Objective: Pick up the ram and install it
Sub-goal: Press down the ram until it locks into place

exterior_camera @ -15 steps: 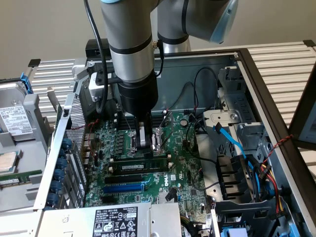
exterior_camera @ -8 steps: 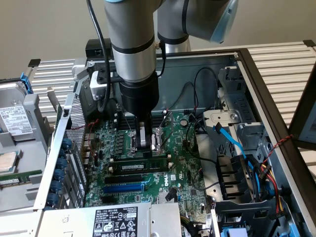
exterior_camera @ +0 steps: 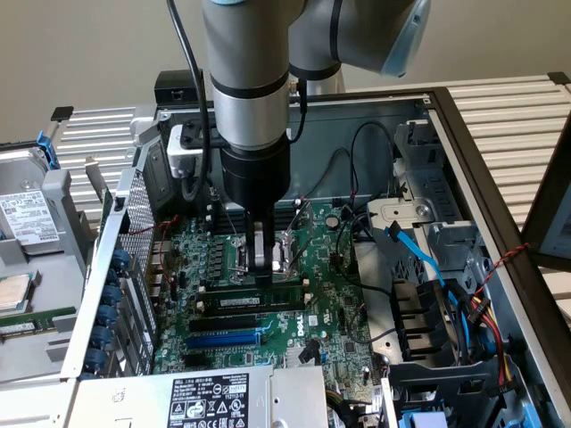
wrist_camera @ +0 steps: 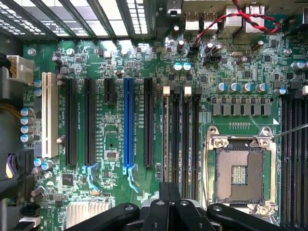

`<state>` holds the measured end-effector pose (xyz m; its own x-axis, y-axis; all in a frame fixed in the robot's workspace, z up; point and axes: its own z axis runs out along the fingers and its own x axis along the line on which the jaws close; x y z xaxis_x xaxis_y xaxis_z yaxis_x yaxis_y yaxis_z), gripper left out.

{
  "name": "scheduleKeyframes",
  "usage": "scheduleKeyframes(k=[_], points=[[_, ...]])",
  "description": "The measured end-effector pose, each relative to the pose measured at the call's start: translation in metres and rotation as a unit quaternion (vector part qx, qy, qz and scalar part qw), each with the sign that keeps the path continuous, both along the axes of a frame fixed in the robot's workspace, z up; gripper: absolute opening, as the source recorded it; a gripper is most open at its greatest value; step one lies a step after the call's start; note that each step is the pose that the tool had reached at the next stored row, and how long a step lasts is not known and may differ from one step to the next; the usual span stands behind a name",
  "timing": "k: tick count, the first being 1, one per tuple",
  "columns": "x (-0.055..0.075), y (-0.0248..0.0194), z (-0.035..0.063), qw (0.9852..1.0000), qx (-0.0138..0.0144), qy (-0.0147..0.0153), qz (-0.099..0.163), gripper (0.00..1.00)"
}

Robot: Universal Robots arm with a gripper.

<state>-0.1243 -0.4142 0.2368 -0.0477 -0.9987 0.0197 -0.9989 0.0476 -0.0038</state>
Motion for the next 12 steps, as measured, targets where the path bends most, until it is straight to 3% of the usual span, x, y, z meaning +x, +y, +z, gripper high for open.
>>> scheduleKeyframes(k=[12], points=[[0.0008, -0.0003, -0.0042, 1.0000, 0.0000, 0.0000, 0.000, 0.10]])
